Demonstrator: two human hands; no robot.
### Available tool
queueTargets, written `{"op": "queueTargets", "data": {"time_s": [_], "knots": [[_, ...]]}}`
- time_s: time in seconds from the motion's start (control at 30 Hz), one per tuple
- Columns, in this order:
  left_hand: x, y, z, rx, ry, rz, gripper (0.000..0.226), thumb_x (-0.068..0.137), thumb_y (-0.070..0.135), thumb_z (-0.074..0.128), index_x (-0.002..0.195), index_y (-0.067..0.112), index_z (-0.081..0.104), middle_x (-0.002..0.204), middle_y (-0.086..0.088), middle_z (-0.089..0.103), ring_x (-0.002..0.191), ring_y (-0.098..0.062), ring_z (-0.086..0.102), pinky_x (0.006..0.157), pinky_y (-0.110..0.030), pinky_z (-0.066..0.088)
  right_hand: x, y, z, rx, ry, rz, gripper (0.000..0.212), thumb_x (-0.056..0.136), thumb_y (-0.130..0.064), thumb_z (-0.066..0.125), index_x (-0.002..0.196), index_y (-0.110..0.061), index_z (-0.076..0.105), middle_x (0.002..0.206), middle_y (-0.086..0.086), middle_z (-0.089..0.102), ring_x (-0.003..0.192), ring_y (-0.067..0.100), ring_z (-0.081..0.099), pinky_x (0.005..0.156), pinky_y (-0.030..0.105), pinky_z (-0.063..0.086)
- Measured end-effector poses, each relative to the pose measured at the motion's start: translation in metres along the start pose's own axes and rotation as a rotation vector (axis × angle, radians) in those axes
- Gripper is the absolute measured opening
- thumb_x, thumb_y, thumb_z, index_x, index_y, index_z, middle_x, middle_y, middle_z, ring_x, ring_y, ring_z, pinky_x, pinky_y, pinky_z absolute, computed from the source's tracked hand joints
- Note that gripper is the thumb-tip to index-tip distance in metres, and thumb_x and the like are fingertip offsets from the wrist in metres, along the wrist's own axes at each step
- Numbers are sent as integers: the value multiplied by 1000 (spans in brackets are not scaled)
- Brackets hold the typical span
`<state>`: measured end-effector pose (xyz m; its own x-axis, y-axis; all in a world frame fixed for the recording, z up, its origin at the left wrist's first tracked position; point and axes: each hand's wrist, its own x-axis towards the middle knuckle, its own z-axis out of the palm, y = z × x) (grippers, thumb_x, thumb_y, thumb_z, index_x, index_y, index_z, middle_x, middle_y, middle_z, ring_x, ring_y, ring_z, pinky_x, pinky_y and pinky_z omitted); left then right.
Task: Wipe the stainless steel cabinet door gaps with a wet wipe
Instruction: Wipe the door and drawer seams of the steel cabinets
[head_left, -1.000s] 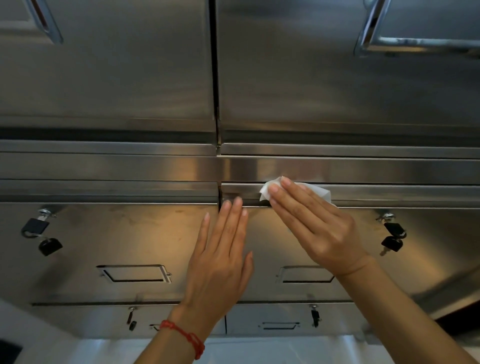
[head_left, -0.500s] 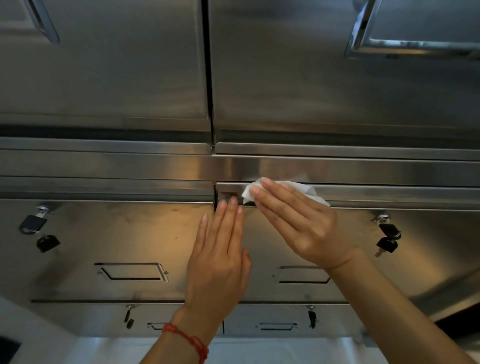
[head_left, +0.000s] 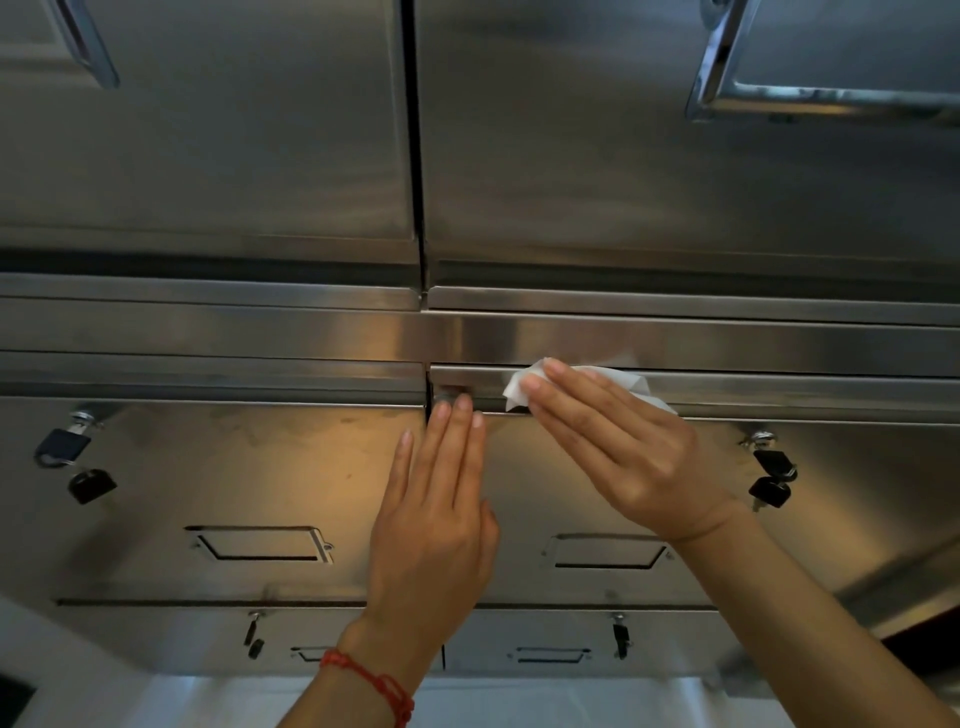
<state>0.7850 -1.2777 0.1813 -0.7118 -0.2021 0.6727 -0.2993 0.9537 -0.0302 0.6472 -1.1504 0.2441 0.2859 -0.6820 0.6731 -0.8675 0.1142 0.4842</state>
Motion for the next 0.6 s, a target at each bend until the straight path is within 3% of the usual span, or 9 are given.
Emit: {"op": "queueTargets", "data": {"time_s": [0.13,0.3,0.6], "knots": [[1,0,0,10,13,4,60,77,14,54,133,-5,44,142,-20,39,132,-35,35,106,-55,27,-4,1,-3,-9,12,28,25,85,5,59,109,6,67,121,17,61,115,31,58,86,39,54],[1,0,0,-8,21,0,58,77,13,53,132,-6,45,141,-21,40,132,-35,35,106,-54,29,3,0,1,5,-10,-22,32,78,3,70,109,6,67,121,17,61,115,30,58,87,38,54],[1,-2,-1,-8,2,11,62,76,13,57,134,-5,43,143,-19,37,133,-33,34,106,-54,29,-9,5,-7,2,-4,12,29,76,6,71,104,6,69,117,16,63,111,31,60,83,40,56]]}}
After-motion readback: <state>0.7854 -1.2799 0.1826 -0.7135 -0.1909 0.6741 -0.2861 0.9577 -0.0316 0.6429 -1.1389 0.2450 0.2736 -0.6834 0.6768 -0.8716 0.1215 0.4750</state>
